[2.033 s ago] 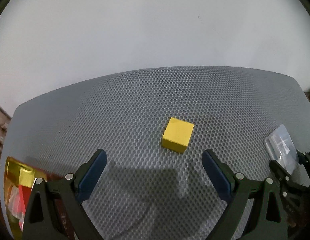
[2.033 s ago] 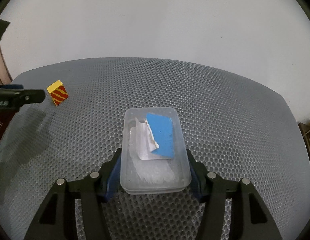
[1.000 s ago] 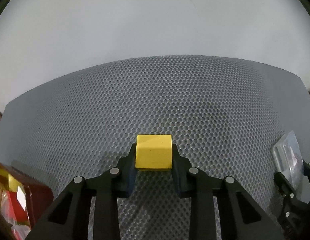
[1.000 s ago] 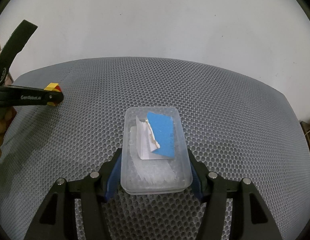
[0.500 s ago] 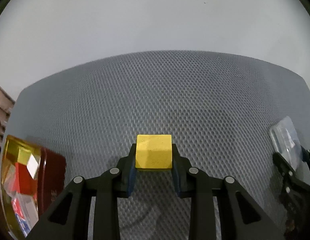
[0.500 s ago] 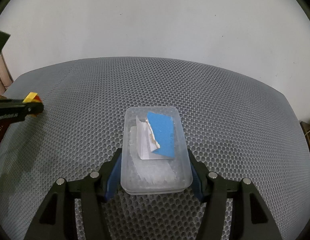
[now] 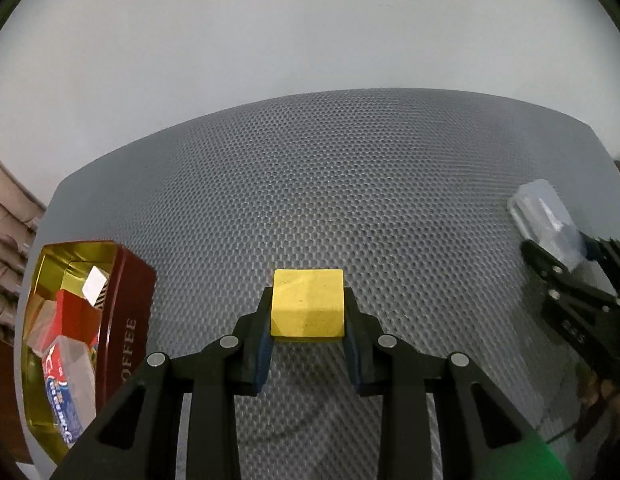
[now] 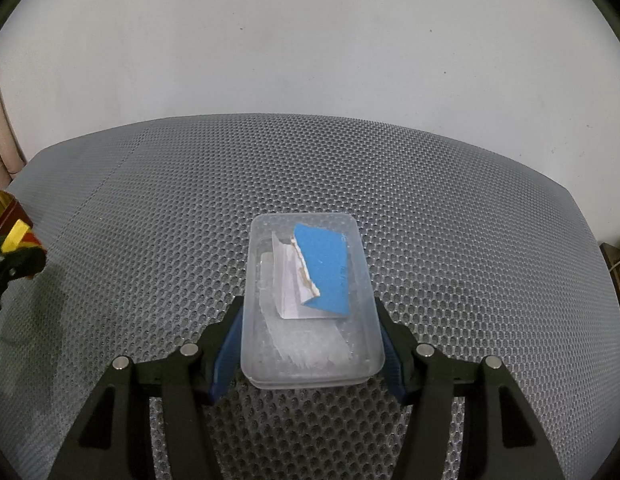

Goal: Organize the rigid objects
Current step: 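Carry the yellow cube into the toffee tin with the left tool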

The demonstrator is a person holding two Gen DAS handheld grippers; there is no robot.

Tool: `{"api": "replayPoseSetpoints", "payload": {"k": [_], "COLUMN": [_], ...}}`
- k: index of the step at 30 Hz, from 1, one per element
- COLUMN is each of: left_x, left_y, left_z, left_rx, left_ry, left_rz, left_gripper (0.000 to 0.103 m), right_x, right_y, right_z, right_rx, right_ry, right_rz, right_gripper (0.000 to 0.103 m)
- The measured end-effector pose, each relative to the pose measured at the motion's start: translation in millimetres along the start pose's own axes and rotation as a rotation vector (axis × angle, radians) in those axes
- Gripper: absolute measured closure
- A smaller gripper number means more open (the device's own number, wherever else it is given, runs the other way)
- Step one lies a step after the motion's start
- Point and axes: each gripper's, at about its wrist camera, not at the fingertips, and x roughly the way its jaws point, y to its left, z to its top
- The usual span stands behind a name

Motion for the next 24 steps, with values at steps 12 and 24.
{"api": "replayPoseSetpoints", "payload": {"k": [12,24], "left_x": [-52.6,-87.7], "left_y": [32.0,62.3], "left_z": [-22.6,-27.9], "left_rx": [-0.020,-0.063], "left_ry": [-0.039,-0.084], "left_rz": [0.008,0.054], "left_gripper": [0.076,0.076], "right_x": [-0.1,-0.1], "right_y": [0.1,-0.4], "right_z": [-0.3,-0.4], "right_rx": [0.002,0.002], "right_ry": [0.000,0.000], "right_rz": [-0.002,-0.002], "right_gripper": [0.042,0.042]}}
